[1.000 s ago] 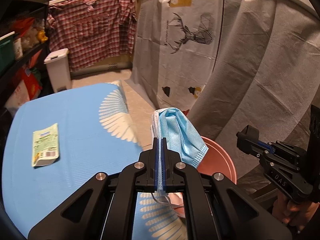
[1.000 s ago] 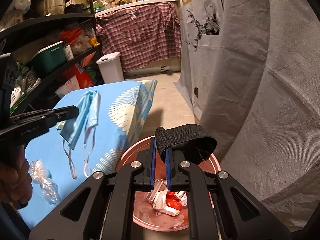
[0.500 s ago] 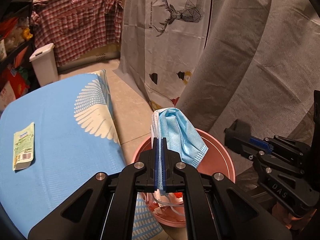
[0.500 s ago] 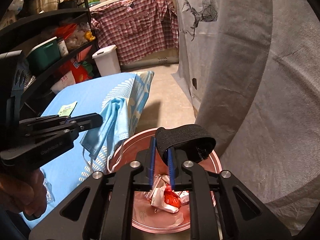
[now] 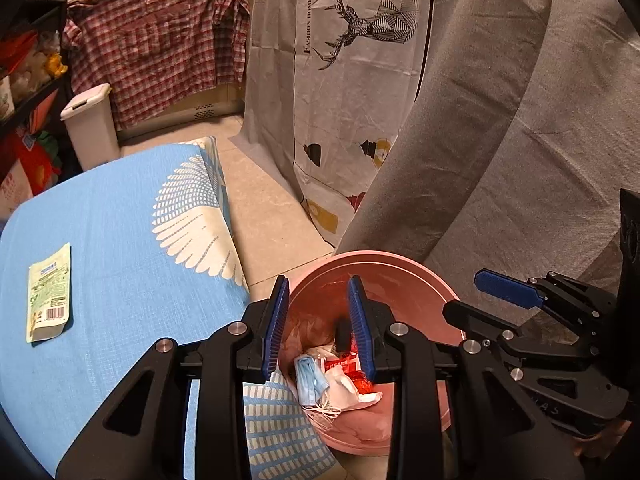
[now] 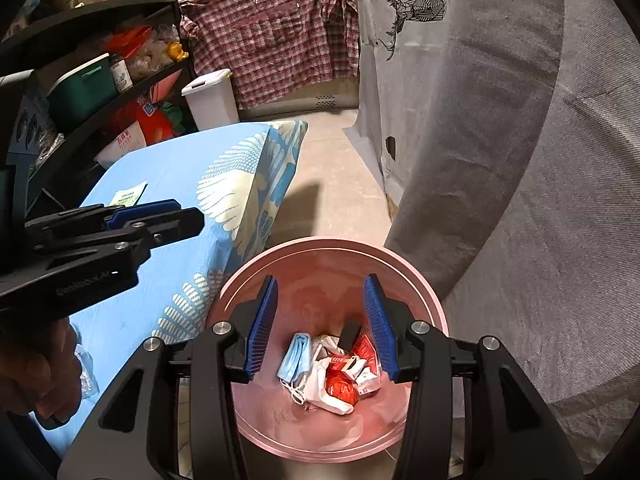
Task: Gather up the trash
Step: 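Open both tools to drop the two masks into the pink bin, then move both open tools from the bin back over the table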
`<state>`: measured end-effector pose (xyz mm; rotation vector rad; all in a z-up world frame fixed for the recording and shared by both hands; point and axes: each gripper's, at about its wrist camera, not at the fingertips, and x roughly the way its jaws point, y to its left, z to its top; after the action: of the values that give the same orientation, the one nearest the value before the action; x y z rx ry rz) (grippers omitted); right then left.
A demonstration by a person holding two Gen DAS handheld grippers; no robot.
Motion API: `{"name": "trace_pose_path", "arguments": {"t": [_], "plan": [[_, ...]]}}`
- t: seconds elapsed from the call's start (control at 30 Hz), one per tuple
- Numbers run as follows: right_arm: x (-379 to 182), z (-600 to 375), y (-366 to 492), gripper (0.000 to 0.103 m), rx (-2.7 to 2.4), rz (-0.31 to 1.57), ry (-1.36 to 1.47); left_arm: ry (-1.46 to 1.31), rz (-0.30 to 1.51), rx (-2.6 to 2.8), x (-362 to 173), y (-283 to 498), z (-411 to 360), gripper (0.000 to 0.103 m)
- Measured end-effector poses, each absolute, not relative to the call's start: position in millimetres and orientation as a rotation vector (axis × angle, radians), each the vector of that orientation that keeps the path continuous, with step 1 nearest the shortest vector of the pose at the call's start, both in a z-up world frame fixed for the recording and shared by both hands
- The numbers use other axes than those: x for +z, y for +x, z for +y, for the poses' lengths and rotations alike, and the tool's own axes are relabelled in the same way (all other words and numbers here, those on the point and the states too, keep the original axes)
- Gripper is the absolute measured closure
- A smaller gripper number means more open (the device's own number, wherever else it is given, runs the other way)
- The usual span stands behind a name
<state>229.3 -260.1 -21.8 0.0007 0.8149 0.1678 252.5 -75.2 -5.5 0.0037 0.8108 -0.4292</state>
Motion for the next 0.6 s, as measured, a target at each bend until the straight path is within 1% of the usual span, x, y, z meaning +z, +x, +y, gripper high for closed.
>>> {"name": "trace_pose_path", "arguments": {"t": [0.27,0.47,0.6], "plan": [[-12.8,-255.9,222.4,0.057,0.165,0.756,-0.023,-0.012,0.774,-0.403,10.1,243.0,-45.9,0.073],[0.7,-244.1,208.1,0.057,0.201,0.697,-0.054,-0.041,0.731,-0.355,29.9,228.7,1.7,0.073],[8.0,-227.9,195.4,0.058,0.253,0.670,-0.079,-0.065,0.707,-0.309,42.3,215.9,46.0,0.077]]}}
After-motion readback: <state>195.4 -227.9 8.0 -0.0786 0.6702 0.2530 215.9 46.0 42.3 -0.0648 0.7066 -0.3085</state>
